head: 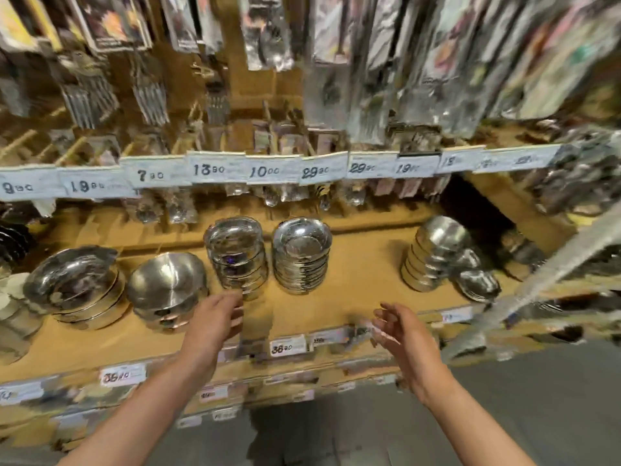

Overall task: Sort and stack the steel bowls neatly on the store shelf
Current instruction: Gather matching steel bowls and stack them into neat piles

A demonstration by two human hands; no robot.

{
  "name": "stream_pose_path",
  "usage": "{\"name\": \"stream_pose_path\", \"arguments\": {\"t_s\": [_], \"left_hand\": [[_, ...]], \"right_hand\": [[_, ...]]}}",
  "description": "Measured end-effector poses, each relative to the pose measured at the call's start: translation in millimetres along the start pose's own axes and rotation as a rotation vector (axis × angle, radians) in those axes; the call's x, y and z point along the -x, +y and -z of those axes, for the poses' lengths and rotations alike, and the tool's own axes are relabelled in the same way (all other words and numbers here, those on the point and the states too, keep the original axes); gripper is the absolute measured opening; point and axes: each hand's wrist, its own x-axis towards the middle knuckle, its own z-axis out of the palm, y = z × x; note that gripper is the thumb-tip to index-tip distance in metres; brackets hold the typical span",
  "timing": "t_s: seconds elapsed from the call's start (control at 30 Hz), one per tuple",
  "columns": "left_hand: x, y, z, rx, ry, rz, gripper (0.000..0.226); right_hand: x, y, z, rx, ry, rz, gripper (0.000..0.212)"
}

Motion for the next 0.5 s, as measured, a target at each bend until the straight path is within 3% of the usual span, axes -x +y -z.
{"name": "stream_pose_path", "arguments": {"t_s": [0.23,0.5], "left_hand": [[13.3,19.4,-91.1,-0.021,-0.107,-0.052,0.014],[20.3,21.1,-148.9,-0.021,-0.172,-0.024,0.014]], "right_hand": [[6.4,-31.2,95.4,-0.052,0.055,0.044,0.025],[-7.1,-44.2,130.7,-0.063,0.077,0.087,0.025]]}}
